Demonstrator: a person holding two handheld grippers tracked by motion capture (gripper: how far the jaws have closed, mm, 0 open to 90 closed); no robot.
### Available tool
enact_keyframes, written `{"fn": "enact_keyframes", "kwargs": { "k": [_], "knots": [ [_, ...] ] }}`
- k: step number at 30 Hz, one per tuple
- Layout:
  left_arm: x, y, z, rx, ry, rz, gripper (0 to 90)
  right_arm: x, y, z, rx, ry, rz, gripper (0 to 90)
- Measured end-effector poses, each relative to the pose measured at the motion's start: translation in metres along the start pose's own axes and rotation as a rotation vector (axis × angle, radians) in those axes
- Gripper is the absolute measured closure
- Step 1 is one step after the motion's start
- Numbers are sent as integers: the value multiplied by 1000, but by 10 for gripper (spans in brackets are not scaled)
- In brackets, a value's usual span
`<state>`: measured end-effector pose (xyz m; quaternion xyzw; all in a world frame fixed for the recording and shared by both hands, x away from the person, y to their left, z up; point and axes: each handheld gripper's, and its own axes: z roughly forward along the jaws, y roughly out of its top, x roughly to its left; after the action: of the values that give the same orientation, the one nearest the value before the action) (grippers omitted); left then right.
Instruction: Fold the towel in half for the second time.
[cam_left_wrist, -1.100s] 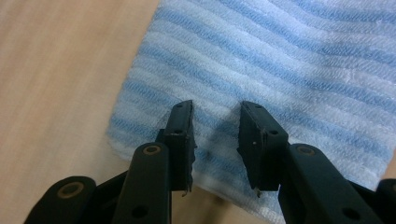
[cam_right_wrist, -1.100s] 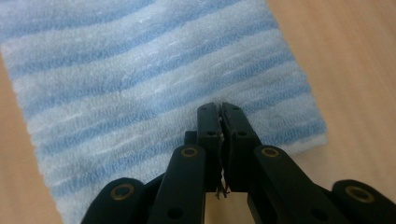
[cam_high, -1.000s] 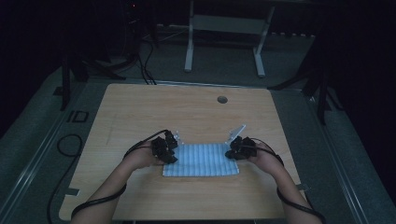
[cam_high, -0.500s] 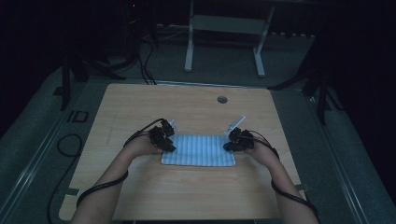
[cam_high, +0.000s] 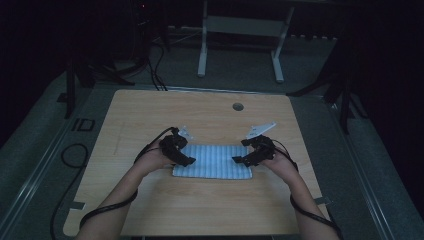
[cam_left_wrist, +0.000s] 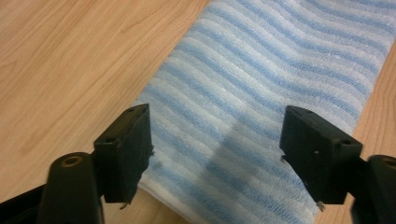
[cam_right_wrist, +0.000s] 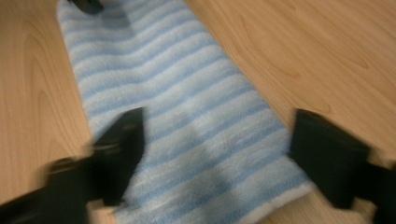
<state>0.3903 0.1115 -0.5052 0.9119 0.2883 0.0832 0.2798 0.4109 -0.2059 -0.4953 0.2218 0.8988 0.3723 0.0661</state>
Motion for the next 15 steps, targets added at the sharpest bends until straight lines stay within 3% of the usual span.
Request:
{"fn": "enact_keyframes", "kwargs": {
  "k": [2,8,10,15],
  "knots": [
    [-1,-6,0,-11,-4,-12,175,-1,-5,-1,-24,-25,20,146],
    [0,-29,-5,-89,86,-89,28,-3,-28,-5,-76,-110,43,143],
    [3,-39,-8,-116,124,-107,28,-4,-36,-9,-94,-137,54,143],
    [19,-68,-18,-203,156,-230,29,-11,-60,-20,-132,-212,98,144]
  ]
}}
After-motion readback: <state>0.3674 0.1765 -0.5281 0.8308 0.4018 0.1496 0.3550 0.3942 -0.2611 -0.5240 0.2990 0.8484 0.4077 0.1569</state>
